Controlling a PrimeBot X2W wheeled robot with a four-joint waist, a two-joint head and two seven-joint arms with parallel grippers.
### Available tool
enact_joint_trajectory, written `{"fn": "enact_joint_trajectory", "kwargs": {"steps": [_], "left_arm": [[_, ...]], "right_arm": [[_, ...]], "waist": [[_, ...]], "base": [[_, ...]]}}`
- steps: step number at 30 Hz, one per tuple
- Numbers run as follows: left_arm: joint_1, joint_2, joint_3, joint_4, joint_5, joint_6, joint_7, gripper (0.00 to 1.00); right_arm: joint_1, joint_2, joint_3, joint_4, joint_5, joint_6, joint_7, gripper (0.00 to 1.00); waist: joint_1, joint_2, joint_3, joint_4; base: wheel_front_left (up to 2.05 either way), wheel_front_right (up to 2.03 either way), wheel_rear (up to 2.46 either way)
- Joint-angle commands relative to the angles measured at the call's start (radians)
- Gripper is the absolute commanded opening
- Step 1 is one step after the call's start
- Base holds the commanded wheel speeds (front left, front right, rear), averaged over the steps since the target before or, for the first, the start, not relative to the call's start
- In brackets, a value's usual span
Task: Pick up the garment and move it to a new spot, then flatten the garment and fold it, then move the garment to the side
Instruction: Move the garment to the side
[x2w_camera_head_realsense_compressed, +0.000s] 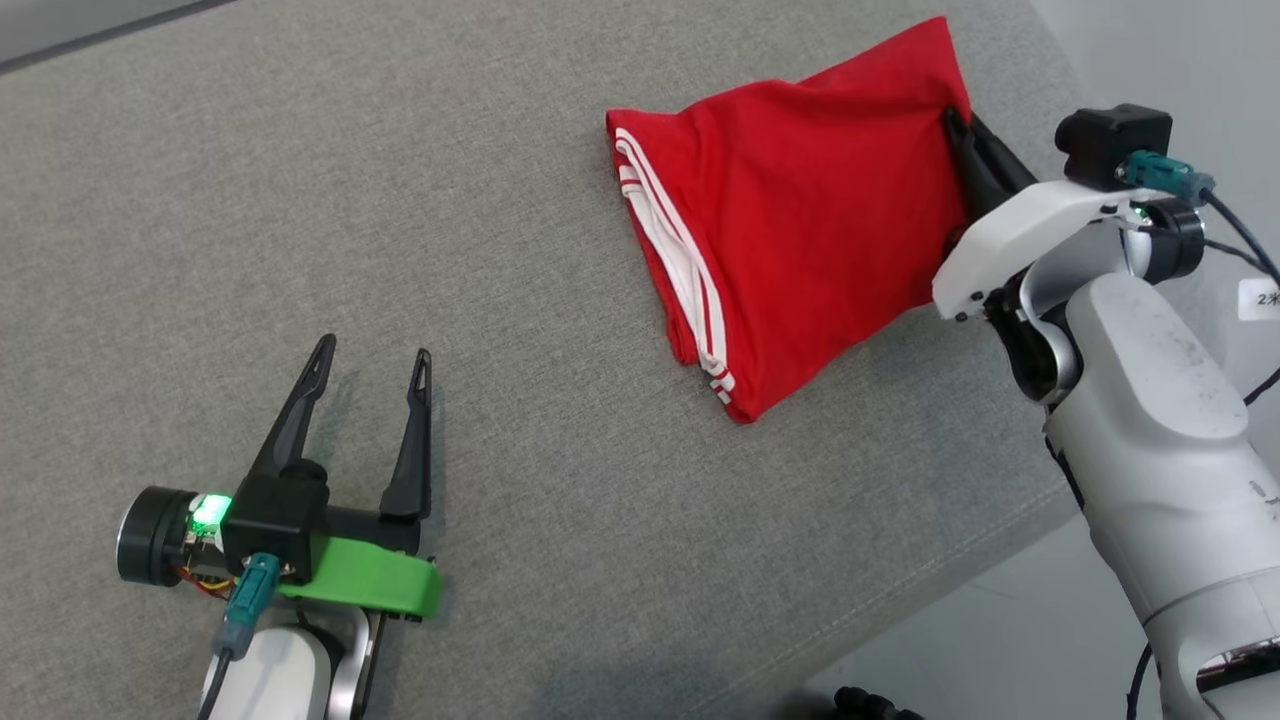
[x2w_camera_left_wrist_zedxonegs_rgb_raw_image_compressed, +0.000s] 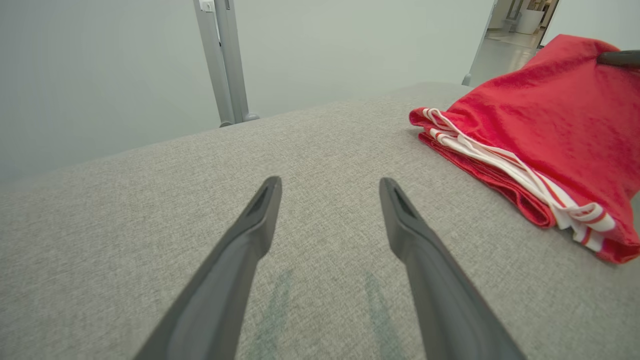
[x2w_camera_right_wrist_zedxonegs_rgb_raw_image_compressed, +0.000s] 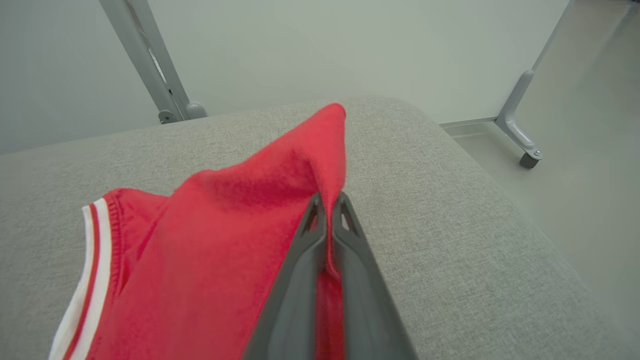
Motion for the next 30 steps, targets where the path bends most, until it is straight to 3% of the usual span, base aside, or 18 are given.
{"fn": "enact_joint_trajectory", "kwargs": {"steps": [1,11,20,21,22,25,30], "left_arm": [[-0.013,0.011,0.006,-0.009,0.008,0.007,0.001,1.00],[-0.026,0.021,0.003,-0.076,0.015,0.021,0.009,1.00],[-0.036,0.014,-0.016,-0.100,0.017,0.028,0.004,1.00],[-0.036,0.013,-0.017,-0.098,0.016,0.028,0.001,1.00],[-0.036,0.013,-0.018,-0.096,0.015,0.029,-0.001,1.00],[-0.039,0.011,-0.020,-0.088,0.009,0.032,-0.007,1.00],[-0.040,0.009,-0.020,-0.076,0.003,0.037,-0.016,1.00]], "right_arm": [[-0.028,-0.005,-0.004,0.010,0.007,-0.001,-0.011,0.00],[-0.200,-0.130,-0.136,0.160,-0.031,-0.001,-0.053,0.00],[-0.292,-0.253,-0.275,0.335,-0.151,-0.001,-0.096,0.00],[-0.294,-0.255,-0.286,0.352,-0.166,-0.001,-0.104,0.36],[-0.298,-0.259,-0.301,0.362,-0.182,-0.001,-0.116,0.97],[-0.300,-0.263,-0.343,0.379,-0.227,-0.001,-0.139,1.00],[-0.269,-0.215,-0.374,0.341,-0.288,-0.001,-0.151,1.00]], "waist": [[0.0000,-0.0001,0.030,0.023],[0.0000,-0.0001,0.084,0.141],[0.0000,-0.0001,0.136,0.226],[0.0000,-0.0001,0.138,0.233],[0.0000,-0.0001,0.139,0.239],[0.0000,-0.0001,0.138,0.248],[0.0000,-0.0001,0.121,0.247]], "base": [[0.00,0.00,0.00],[0.00,0.00,0.00],[0.00,0.00,0.00],[0.00,0.00,0.00],[0.00,0.00,0.00],[0.00,0.00,0.00],[0.00,0.00,0.00]]}}
